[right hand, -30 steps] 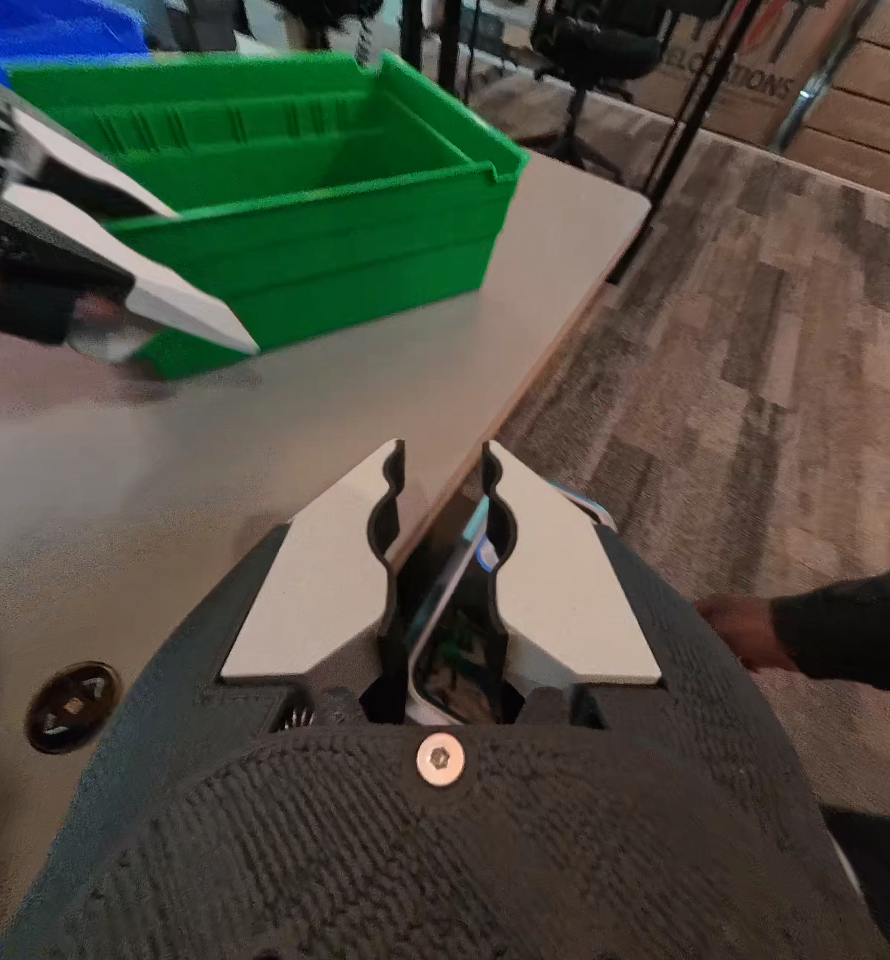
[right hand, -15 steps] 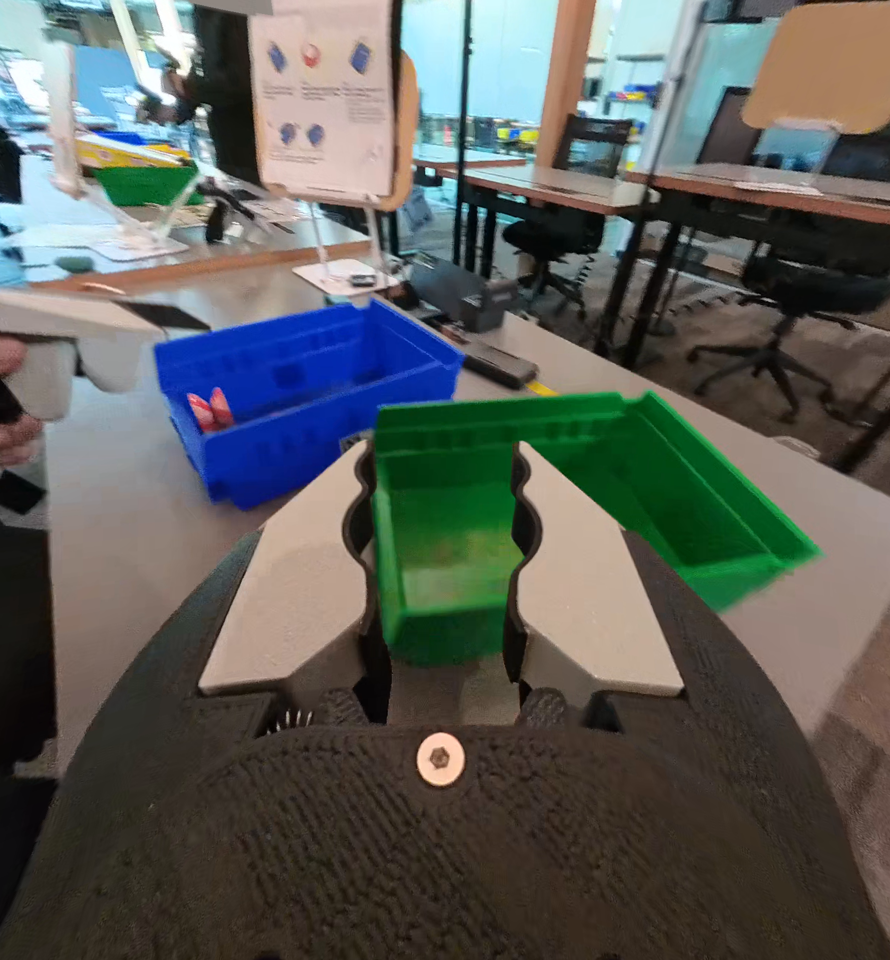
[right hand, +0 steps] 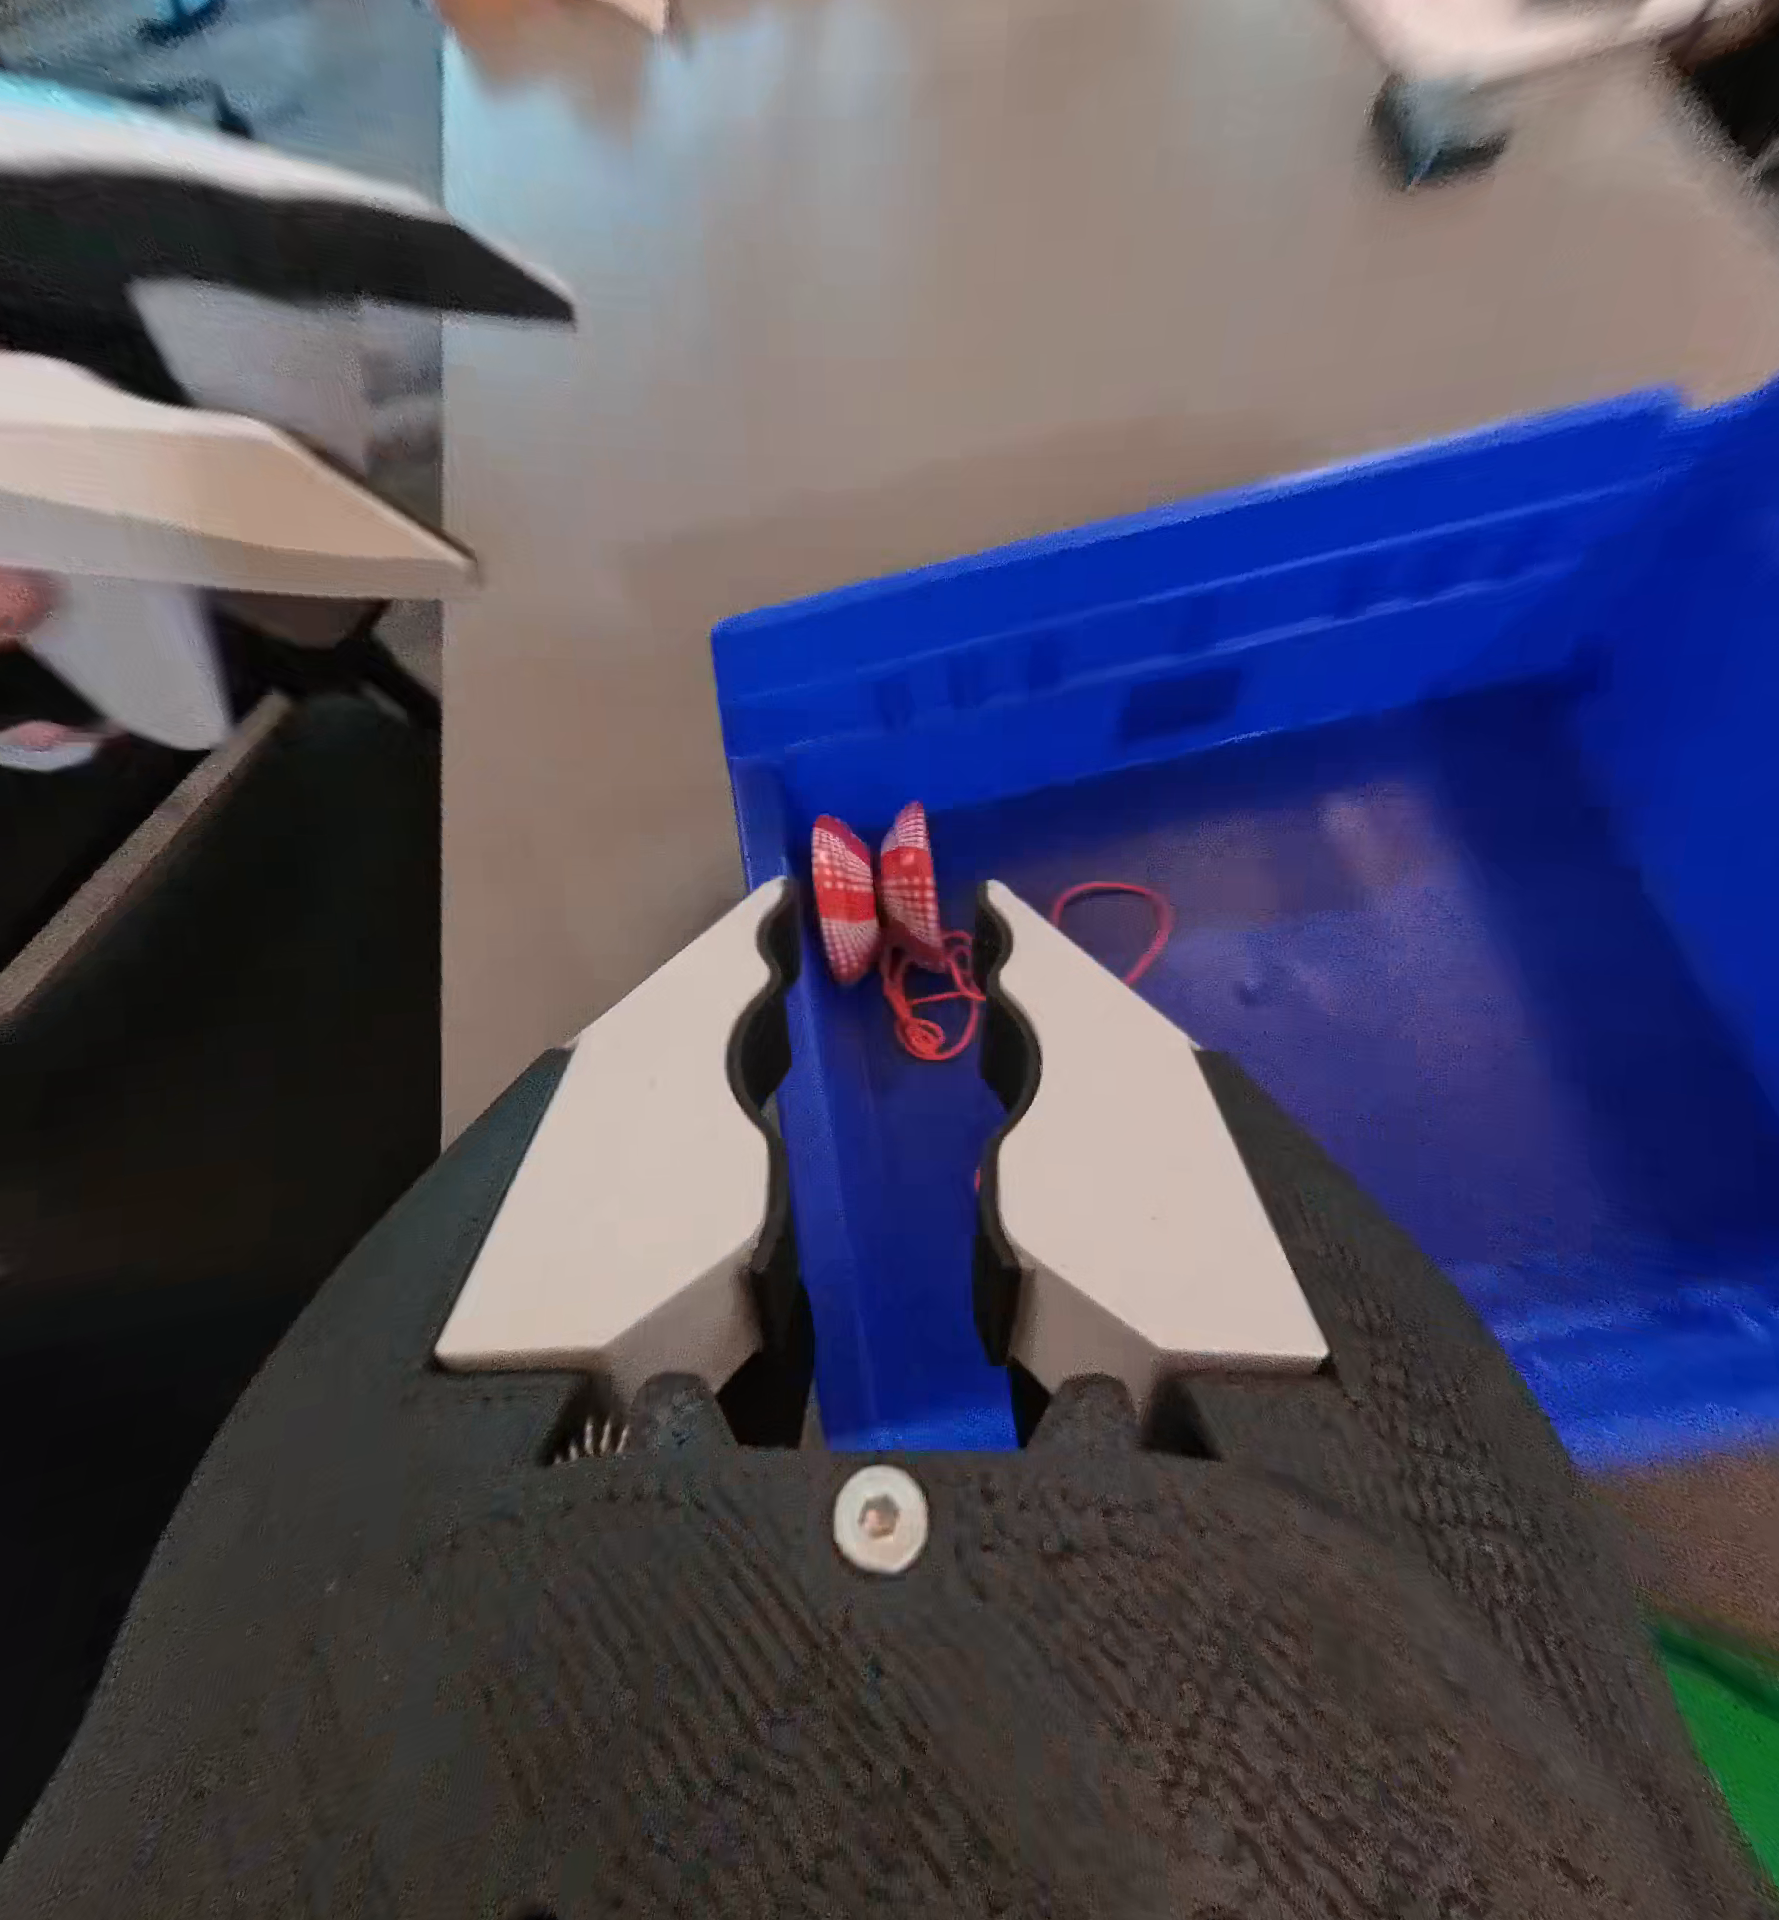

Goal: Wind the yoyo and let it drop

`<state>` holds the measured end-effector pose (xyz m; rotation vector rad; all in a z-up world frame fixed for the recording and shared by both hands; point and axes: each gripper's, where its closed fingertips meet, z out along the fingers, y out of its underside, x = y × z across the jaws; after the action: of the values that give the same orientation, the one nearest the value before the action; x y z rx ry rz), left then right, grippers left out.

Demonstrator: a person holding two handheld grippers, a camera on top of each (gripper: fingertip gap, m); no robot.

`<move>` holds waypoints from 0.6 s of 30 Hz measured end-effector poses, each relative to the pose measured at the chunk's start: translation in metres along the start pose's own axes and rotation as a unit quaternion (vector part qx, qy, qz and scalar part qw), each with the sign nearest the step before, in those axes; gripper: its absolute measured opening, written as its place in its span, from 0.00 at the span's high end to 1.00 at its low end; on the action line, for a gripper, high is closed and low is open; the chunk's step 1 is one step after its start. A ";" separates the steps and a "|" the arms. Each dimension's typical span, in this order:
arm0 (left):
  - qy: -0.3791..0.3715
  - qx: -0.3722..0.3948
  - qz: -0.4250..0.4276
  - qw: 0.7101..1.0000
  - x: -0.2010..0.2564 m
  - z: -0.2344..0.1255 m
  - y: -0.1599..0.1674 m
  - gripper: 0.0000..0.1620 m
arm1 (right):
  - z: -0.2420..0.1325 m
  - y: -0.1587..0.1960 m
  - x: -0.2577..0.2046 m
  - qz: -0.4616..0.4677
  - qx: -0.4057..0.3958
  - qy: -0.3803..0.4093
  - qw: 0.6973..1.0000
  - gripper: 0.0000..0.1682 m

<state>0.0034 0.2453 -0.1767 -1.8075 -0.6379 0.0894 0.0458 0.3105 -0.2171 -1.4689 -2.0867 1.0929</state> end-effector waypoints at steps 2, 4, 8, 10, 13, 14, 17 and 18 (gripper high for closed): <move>0.011 -0.003 0.000 1.000 -0.008 -0.001 0.000 0.49 | 0.033 0.009 -0.001 0.017 -0.061 -0.026 0.998 0.82; 0.025 -0.013 0.003 1.000 -0.014 -0.002 0.002 0.50 | 0.058 0.020 0.000 0.038 -0.111 -0.045 0.992 0.81; 0.052 -0.030 0.011 0.998 -0.017 -0.005 0.008 0.50 | 0.083 0.043 0.007 0.065 -0.176 -0.057 0.981 0.84; 0.066 -0.031 0.007 0.997 -0.018 -0.004 0.010 0.50 | 0.085 0.042 0.005 0.076 -0.176 -0.074 0.979 0.94; 0.091 -0.028 0.004 0.995 -0.013 0.000 0.007 0.49 | 0.076 0.030 0.010 0.078 -0.141 -0.066 0.985 0.99; 0.102 -0.026 0.007 0.994 -0.009 0.002 0.006 0.49 | 0.067 0.024 0.014 0.078 -0.121 -0.058 0.988 0.99; 0.147 -0.019 0.020 0.989 0.012 0.010 -0.001 0.44 | 0.025 -0.007 0.018 0.120 -0.018 -0.052 0.991 0.99; 0.174 -0.018 0.025 0.984 0.026 0.014 -0.004 0.42 | 0.007 -0.018 0.017 0.134 0.020 -0.054 0.989 0.99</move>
<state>0.0184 0.2704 -0.1712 -1.8168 -0.3471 -0.2031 0.0233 0.3203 -0.2096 -1.7429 -1.9647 1.3322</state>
